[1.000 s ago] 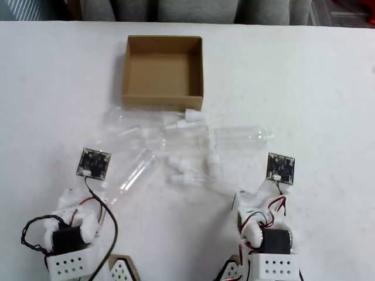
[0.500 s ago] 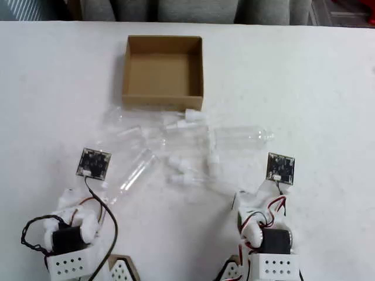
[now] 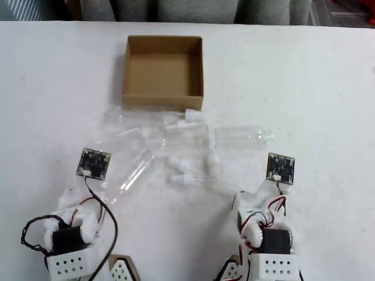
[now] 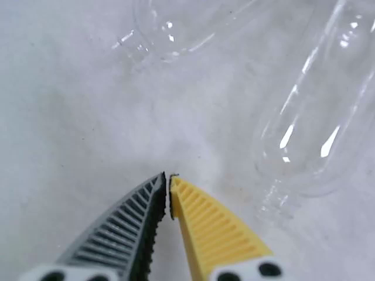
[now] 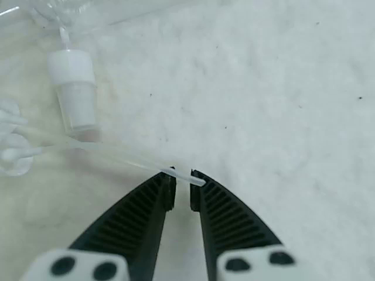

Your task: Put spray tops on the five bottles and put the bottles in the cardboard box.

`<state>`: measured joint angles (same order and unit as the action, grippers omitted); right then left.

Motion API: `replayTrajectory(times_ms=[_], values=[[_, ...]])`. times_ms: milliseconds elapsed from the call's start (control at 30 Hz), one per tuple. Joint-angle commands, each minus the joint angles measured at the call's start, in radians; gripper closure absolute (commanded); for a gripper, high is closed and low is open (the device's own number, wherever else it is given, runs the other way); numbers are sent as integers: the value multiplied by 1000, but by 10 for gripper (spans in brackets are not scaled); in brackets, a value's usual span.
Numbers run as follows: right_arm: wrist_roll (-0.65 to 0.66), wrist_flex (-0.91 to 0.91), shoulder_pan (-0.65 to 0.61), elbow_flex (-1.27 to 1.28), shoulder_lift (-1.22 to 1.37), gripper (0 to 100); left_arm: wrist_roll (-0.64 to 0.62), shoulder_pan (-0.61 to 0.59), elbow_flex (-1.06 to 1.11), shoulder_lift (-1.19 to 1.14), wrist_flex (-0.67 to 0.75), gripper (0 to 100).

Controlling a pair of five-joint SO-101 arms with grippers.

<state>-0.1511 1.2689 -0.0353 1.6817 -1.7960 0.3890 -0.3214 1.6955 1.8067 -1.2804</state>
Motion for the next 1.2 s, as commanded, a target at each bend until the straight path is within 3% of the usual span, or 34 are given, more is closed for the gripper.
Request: replayTrajectory(times_ms=[0,400,767,900,1167], values=[[-3,4,-12,8,-4,983,11,-5,-3,12,-6,977],[-3,4,-12,8,-4,983,11,-10,-12,13,0,976],[-3,4,-12,8,-4,983,9,1,-112,13,164,976],[-3,4,-12,8,-4,983,9,62,-213,8,158,976],[-2,4,-16,8,-4,983,-34,298,-368,5,3,976]])
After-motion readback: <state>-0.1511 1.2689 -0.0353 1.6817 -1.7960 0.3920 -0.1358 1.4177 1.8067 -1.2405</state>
